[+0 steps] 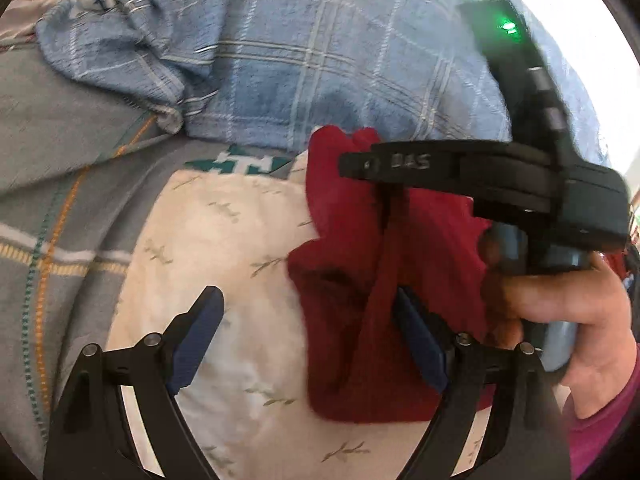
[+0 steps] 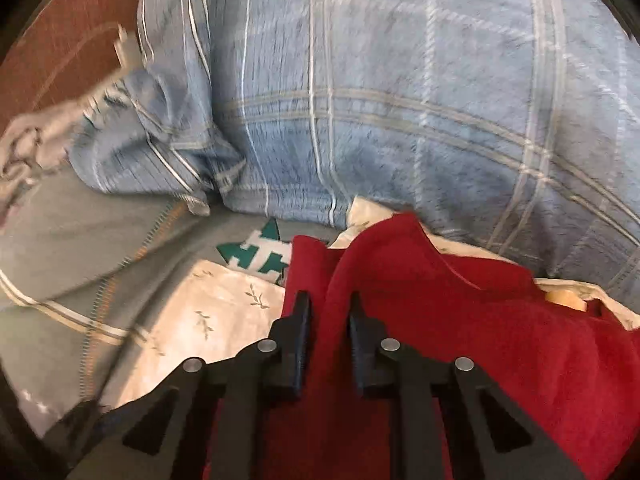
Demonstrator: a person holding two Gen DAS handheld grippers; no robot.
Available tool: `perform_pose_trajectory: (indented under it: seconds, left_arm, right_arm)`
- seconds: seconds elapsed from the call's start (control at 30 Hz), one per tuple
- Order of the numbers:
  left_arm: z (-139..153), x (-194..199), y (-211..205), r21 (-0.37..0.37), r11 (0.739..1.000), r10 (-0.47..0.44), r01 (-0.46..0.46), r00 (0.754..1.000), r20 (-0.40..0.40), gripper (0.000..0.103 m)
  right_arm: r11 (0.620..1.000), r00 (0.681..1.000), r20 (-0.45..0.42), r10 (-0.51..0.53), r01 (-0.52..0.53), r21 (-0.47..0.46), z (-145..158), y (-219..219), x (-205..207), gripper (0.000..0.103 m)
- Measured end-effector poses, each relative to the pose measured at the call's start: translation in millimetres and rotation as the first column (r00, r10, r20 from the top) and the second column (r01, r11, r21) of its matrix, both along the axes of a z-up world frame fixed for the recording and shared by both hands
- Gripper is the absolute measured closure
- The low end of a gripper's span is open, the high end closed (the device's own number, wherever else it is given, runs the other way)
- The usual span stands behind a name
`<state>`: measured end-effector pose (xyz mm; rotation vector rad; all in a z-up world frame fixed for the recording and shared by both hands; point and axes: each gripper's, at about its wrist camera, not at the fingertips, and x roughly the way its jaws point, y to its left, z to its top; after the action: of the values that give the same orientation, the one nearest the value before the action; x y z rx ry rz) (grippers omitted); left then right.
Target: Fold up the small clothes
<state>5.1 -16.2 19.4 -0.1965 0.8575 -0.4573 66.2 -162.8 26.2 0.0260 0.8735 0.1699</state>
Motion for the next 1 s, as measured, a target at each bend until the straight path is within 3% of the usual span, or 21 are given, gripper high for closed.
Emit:
perform_pose_trajectory:
  seconds: [0.13, 0.23, 0.3, 0.33, 0.37, 0.43, 0.57, 0.73, 0.8, 0.83, 0.87, 0.9, 1.0]
  left_arm:
    - [-0.8, 3.6, -7.4, -0.055, 0.998, -0.044, 0.044, 0.999, -0.005, 0.017]
    - [1.5, 6.9, -7.1, -0.105, 0.992, -0.075, 0.074, 0.997, -0.01, 0.048]
    - [4.5, 5.5, -8.3, -0.094, 0.992, -0.084, 0.084, 0.996, 0.01, 0.057]
    - [6.0, 5.0, -7.9, -0.104, 0.99, -0.092, 0.093, 0.996, 0.015, 0.064]
    - [8.1, 4.4, -7.5, -0.12, 0.988, -0.099, 0.1, 0.995, 0.016, 0.068]
    - [12.8, 2.4, -7.7, -0.134, 0.985, -0.108, 0.111, 0.994, 0.035, 0.071]
    - [22.8, -4.0, -12.2, -0.136, 0.98, -0.139, 0.149, 0.987, 0.08, 0.071]
    - [31.0, -12.8, -20.8, -0.093, 0.977, -0.18, 0.193, 0.974, 0.138, 0.071]
    - [30.7, -14.4, -24.5, -0.068, 0.978, -0.186, 0.197, 0.972, 0.142, 0.071]
    - [29.2, -13.8, -26.4, -0.056, 0.979, -0.185, 0.194, 0.973, 0.136, 0.071]
    - [27.7, -13.5, -26.5, -0.049, 0.98, -0.183, 0.191, 0.975, 0.128, 0.071]
    - [26.4, -11.6, -26.4, -0.045, 0.982, -0.177, 0.183, 0.977, 0.117, 0.071]
    - [23.5, -7.8, -24.0, -0.05, 0.986, -0.153, 0.159, 0.983, 0.1, 0.071]
  right_arm:
    - [0.999, 1.0, 0.015, 0.014, -0.015, 0.035, 11.2, -5.6, -9.7, 0.092]
    - [0.999, 1.0, 0.013, 0.01, -0.01, 0.047, 15.3, -11.7, -11.1, 0.091]
    - [0.996, 1.0, -0.005, -0.009, 0.01, 0.09, 16.6, -20.3, -12.3, 0.085]
    - [0.993, 1.0, -0.015, -0.025, 0.026, 0.114, 16.9, -24.6, -11.7, 0.077]
    - [0.99, 0.999, -0.029, -0.033, 0.036, 0.138, 21.6, -31.9, -14.7, 0.055]
    - [0.984, 0.997, -0.062, -0.038, 0.048, 0.172, 22.0, -36.3, -13.4, 0.031]
    - [0.993, 0.995, -0.098, 0.014, -0.002, 0.116, 20.0, -21.2, -6.6, 0.023]
    - [0.998, 0.984, -0.171, 0.059, -0.055, 0.026, 5.8, 8.7, 14.3, 0.023]
    - [0.998, 0.978, -0.199, 0.057, -0.063, -0.022, -0.6, 15.8, 22.0, 0.027]
    - [0.997, 0.98, -0.197, 0.044, -0.056, -0.055, -3.2, 17.2, 24.0, 0.04]
    - [0.996, 0.983, -0.179, 0.027, -0.042, -0.084, -3.9, 15.6, 23.7, 0.063]
    - [0.995, 0.989, -0.148, -0.001, -0.014, -0.101, -2.9, 11.9, 22.0, 0.071]
    - [0.998, 0.995, -0.098, -0.013, 0.007, -0.062, 0.2, 3.0, 13.2, 0.074]
